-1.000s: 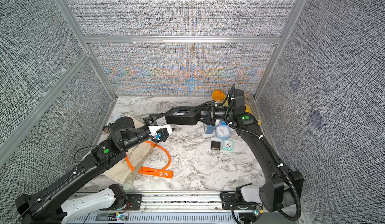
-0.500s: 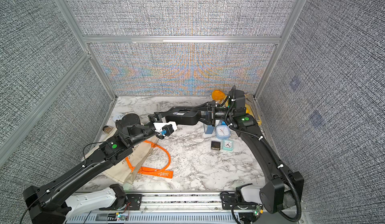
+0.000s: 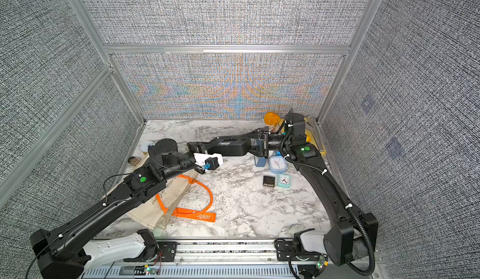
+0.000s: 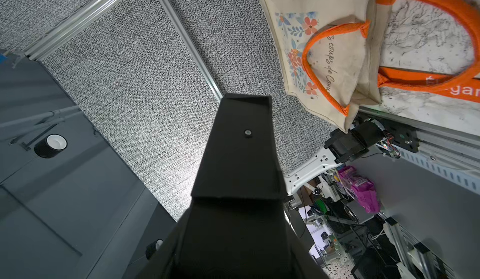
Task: Take the alarm clock out of the canvas bag
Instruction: Place the alarm at the center of the board.
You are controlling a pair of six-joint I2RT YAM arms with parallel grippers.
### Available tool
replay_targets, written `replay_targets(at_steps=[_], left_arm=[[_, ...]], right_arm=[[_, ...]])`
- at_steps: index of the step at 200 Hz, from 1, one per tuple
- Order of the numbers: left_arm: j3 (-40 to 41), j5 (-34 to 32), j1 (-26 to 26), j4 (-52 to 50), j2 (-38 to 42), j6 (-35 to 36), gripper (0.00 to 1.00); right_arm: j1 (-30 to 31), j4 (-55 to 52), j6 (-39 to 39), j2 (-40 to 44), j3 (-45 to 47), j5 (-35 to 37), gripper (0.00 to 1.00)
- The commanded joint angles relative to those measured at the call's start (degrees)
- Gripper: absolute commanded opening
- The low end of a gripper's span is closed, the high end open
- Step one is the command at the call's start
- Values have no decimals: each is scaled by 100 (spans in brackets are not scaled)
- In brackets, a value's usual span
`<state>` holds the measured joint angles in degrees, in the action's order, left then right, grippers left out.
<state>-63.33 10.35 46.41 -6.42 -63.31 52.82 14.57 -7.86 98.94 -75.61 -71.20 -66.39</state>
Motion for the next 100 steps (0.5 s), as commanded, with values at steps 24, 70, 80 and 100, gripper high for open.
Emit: replay_targets(at_steps=[24,70,80,100], left_arm=[[-44,-263,-26,96,39,-513,33],[-230,343,-473,-353,-316,-668,32],[-321,514,-636,-491,-481,-614,32],[-453,852,-1010,-691,-838,-471,29]], right_arm=[[-712,-2311,-1995,153,-657,678,99],[-1420,-4664,-4175,303,-1694,2362,99],[-1430,-5051,-4720,293,-2030,2862,99],[-1426,-5654,-5657,258,-2536,3582,99]])
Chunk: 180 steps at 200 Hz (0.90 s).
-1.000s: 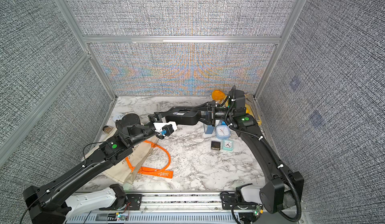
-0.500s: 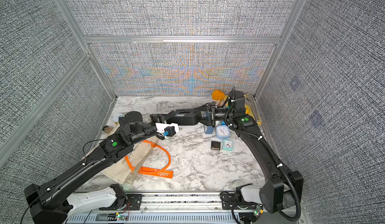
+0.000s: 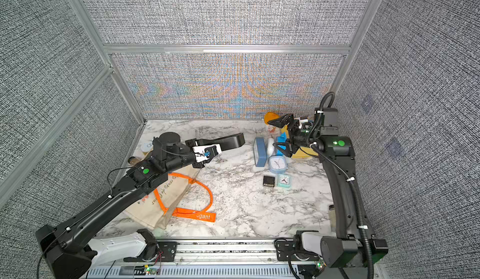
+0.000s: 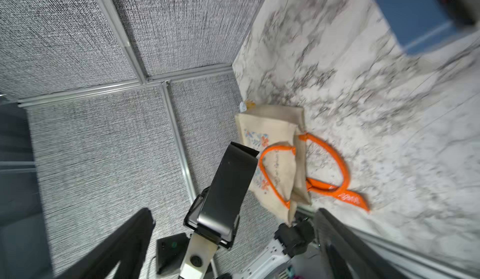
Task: Take the alarm clock out of the canvas bag
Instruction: Place the alarm at the center of the board.
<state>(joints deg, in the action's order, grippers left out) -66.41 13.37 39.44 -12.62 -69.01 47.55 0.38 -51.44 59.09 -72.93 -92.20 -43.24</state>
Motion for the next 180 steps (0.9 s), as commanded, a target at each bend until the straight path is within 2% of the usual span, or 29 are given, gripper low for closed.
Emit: replay_targets(at_steps=[1,29,67,108,133,154,180], left_arm=[[-149,556,-327,-76,-291,67,29],[-260,629,-556,-188,-820,536,27],[-607,626,-691,-217,-1675,1011,28],[-1210,944,-831,-421,-2632,1264,28],[-1895,1090,-894,-1034,-3319,1561,28],[-2481,917,-914,-1520,-3853,1402,28],[-2925,1084,-973,-1867,-4341,1506,28]], right_arm=[[-10,-1324,-1730,-11,-446,1293,99],[-12,-1951,-2726,87,-676,2054,99],[-3,-2299,-3485,225,-554,2358,99],[127,-2362,-3663,321,-167,2611,99],[220,-2421,-3698,295,-130,2739,99],[305,-2488,-3703,255,-132,2783,99],[417,-2536,-3701,188,-122,2854,99]])
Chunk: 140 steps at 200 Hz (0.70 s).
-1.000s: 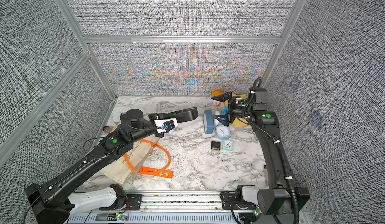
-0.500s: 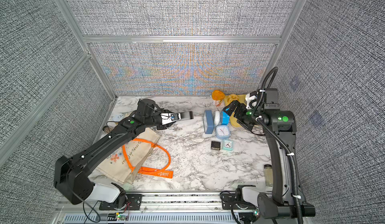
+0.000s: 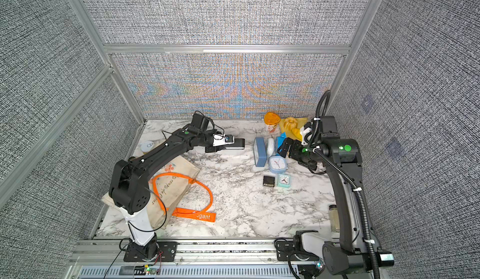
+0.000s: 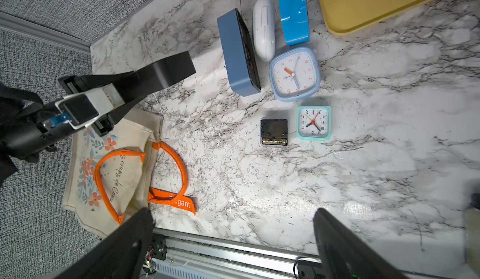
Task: Take the alarm clock out of the canvas bag
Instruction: Place the alarm at the center of the board.
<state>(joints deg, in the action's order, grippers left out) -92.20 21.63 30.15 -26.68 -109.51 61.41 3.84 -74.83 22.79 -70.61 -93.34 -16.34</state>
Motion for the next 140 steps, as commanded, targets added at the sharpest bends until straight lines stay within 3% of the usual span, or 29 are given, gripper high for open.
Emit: replay_targets(at_steps=[1,74,140], left_arm=[[-366,265,-44,-475,-312,123,28],[-1472,682,-102,-703,-1505,-98,29],[-1564,1353,-246,-427,-1852,-111,32]], right_arm=[[77,-203,-71,-47,-9,169,99],[422,-148,-81,-313,12,316,99],[702,13,44,-312,175,420,99]])
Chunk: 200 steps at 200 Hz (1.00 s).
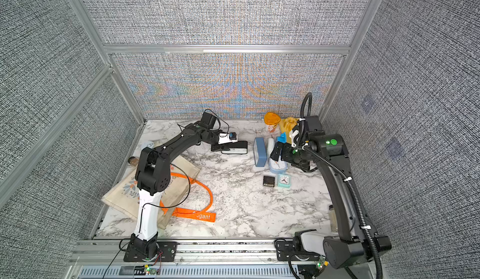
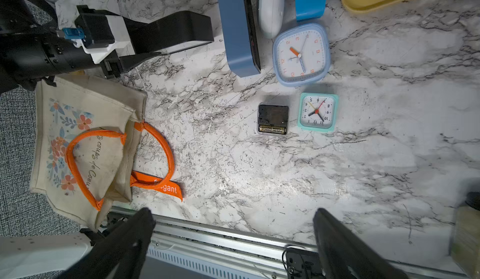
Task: Take the alarm clock out of the canvas bag
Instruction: Place the alarm at the center of the board.
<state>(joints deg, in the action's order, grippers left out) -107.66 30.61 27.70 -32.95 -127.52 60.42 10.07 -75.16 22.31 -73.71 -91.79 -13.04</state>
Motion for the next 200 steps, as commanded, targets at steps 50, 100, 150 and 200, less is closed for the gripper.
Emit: replay_targets(at_steps=[50,100,150,200], left_arm=[[62,251,23,394,-114,-118,35],[-10,176,60,440,-171,-193,52],[-19,115,64,539,-176,-242,57],[-46,-240,60,990,-86,-512,60]], right_arm=[[196,154,100,4,130,108,99],[234,214,93,6,170,144,99],[270,238,134,32,205,144,99],[316,174,130,-52,184,18,99]])
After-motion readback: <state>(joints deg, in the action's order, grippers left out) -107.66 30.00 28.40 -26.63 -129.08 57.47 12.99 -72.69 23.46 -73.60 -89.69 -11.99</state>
